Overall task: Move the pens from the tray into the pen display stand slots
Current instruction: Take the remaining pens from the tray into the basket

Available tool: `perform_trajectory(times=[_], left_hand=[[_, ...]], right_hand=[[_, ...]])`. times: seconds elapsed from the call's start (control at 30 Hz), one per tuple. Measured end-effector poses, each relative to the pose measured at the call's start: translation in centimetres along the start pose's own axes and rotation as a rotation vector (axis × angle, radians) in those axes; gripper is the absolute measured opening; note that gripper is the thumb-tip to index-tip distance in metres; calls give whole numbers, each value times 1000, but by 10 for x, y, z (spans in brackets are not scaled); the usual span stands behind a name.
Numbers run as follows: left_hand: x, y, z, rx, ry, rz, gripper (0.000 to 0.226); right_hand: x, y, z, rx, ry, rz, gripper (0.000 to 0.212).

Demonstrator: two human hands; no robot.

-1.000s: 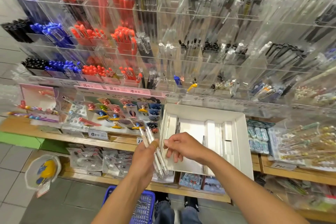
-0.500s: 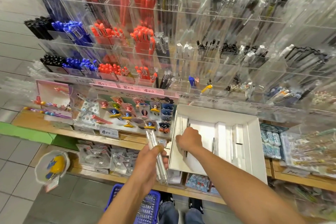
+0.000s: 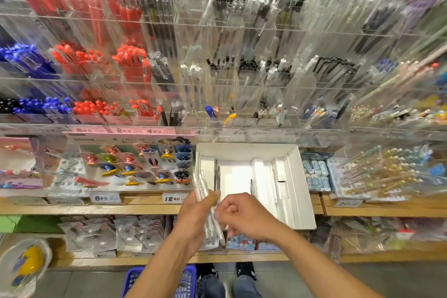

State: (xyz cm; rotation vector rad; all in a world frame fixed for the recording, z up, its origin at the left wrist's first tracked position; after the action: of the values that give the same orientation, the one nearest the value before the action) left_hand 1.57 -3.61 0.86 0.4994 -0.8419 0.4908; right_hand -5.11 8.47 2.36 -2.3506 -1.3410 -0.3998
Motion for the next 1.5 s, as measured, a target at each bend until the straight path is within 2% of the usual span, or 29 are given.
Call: perform_trajectory(times=[0.03, 0.07, 0.13, 0.17, 0.23, 0.3, 0.37, 0.5, 0.63, 0.77, 0.87, 0.93, 1.0, 1.07, 1.13, 1.2, 1.27, 1.37, 1.43, 1.5], left_hand=[[-2, 2, -2, -10, -15, 24, 14], [-4, 3, -5, 7, -37, 44, 9], [-7, 4, -7, 74, -89, 64, 6], [-7, 5, -7, 85, -105, 64, 6], [-8, 5, -7, 80, -117, 55, 6], [-8, 4, -7, 72, -118, 44, 6], [-7, 3, -8, 69, -118, 34, 5], [-7, -2, -10, 70, -122, 27, 5], [-6, -7, -12, 99, -146, 34, 6], [-7, -10, -12, 120, -148, 42, 9], [-6, -10, -9, 142, -145, 45, 13], [-6, -8, -7, 170, -146, 50, 21], [-6, -5, -5, 176, -129, 44, 39], [-4, -1, -3, 170, -98, 22, 64], [-2, 3, -4, 152, -85, 5, 74], [-3, 6, -5, 138, -74, 15, 53], [-3, 5, -7, 142, -73, 47, 25], [-6, -2, -9, 204, -105, 94, 12], [-6, -7, -11, 202, -116, 103, 12], [-5, -12, -12, 187, -120, 105, 11]], right_hand=[[-1, -12, 7, 23, 19, 49, 19], [-5, -29, 19, 65, 54, 164, 21], [-15, -65, 48, 246, 212, 436, 20], [-21, -79, 63, 386, 322, 485, 19], [-29, -93, 89, 591, 492, 465, 14], [-34, -93, 107, 682, 574, 440, 17], [-36, -89, 119, 760, 602, 444, 19], [-43, -83, 131, 911, 632, 332, 21], [-45, -86, 133, 920, 641, 278, 21], [-35, -92, 118, 729, 614, 318, 11], [-22, -93, 86, 587, 419, 312, 32], [-7, -78, 57, 463, 257, 210, 35], [8, -55, 29, 333, 122, 98, 24], [17, -29, 10, 263, 36, 10, 14], [20, -7, 2, 210, 8, -39, 14], [21, 4, 1, 146, 13, -58, 17], [15, 0, 10, 98, 64, -40, 29], [-7, -23, 38, 302, 244, 137, 42], [-24, -33, 60, 527, 373, 167, 26], [-41, -33, 76, 615, 446, 181, 7]])
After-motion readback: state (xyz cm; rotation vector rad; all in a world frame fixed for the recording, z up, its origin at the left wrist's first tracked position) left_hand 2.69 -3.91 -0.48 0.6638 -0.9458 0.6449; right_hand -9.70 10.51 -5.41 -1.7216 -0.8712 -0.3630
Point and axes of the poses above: each hand's wrist, its own x-axis away from the middle knuckle, its own y-axis out of the palm, z = x × y, the point moved 3 cm from there along -x, towards the middle knuckle, and after that the axes turned 10 degrees about -y, right-handed, at the moved point
